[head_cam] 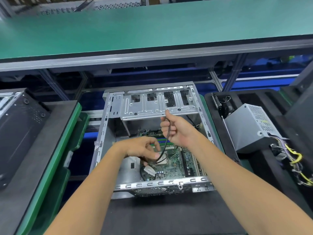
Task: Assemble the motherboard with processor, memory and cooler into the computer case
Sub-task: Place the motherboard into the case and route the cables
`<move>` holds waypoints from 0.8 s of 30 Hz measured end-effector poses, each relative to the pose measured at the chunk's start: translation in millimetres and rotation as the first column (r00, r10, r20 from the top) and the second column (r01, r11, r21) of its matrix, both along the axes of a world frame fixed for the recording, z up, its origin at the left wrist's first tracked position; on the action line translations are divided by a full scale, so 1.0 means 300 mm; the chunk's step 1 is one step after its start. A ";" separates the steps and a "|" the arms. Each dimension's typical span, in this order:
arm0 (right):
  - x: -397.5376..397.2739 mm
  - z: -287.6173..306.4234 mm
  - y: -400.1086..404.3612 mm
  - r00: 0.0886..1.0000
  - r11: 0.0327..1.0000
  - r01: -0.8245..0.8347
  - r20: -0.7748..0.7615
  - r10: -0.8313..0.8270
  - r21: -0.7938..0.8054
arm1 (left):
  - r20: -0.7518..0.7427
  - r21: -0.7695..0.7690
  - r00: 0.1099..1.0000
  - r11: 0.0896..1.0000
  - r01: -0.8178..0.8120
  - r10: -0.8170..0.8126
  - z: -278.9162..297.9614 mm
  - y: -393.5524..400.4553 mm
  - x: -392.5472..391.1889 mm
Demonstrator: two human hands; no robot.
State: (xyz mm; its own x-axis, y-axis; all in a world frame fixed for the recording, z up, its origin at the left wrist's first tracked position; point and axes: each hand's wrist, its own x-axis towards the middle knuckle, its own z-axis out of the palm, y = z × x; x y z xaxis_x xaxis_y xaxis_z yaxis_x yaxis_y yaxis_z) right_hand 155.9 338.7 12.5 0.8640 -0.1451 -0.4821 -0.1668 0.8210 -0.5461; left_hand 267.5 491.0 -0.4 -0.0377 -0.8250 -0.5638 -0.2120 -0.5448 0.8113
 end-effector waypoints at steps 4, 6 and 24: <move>-0.001 0.010 0.000 0.999 0.994 0.011 0.041 -0.015 0.106 | 0.007 -0.062 0.999 0.997 0.045 -0.045 0.010 -0.002 -0.008; -0.006 0.017 -0.001 0.999 0.995 0.035 0.030 -0.039 0.097 | -0.032 -0.108 0.998 0.993 0.044 -0.047 0.023 0.000 -0.001; -0.031 0.034 0.005 0.961 0.456 -0.208 -0.269 -0.072 -0.865 | -0.447 -0.277 0.806 0.797 -0.537 0.388 0.046 -0.009 0.011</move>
State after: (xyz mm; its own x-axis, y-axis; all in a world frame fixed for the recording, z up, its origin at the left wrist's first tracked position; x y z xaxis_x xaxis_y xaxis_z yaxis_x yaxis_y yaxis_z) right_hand 146.5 340.1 22.7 0.7710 -0.5558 -0.3108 -0.4319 -0.0977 -0.8966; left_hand 270.9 488.2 13.5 0.2727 -0.9332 -0.2342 0.3230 -0.1405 0.9359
